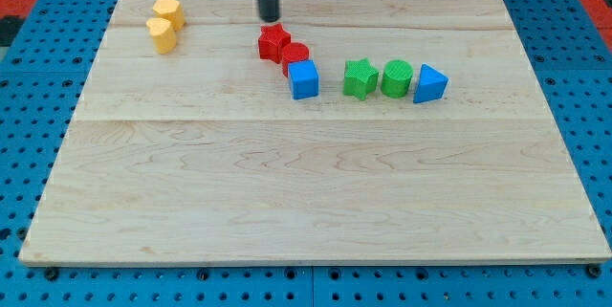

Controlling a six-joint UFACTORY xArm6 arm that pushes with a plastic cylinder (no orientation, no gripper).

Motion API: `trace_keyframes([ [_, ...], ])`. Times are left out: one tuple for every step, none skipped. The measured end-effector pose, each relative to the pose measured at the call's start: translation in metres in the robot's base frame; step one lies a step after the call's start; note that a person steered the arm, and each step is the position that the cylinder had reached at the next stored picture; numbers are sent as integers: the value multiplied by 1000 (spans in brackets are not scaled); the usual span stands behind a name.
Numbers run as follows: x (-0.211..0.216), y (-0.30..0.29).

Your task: Slightly move the red circle towards right

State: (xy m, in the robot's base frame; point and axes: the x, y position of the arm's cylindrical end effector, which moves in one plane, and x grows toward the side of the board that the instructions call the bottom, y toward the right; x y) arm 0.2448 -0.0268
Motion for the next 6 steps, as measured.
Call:
trace_keyframes([
  [21,19],
  [57,-12],
  [92,-51],
  [93,-16],
  [119,-11],
  [125,-58],
])
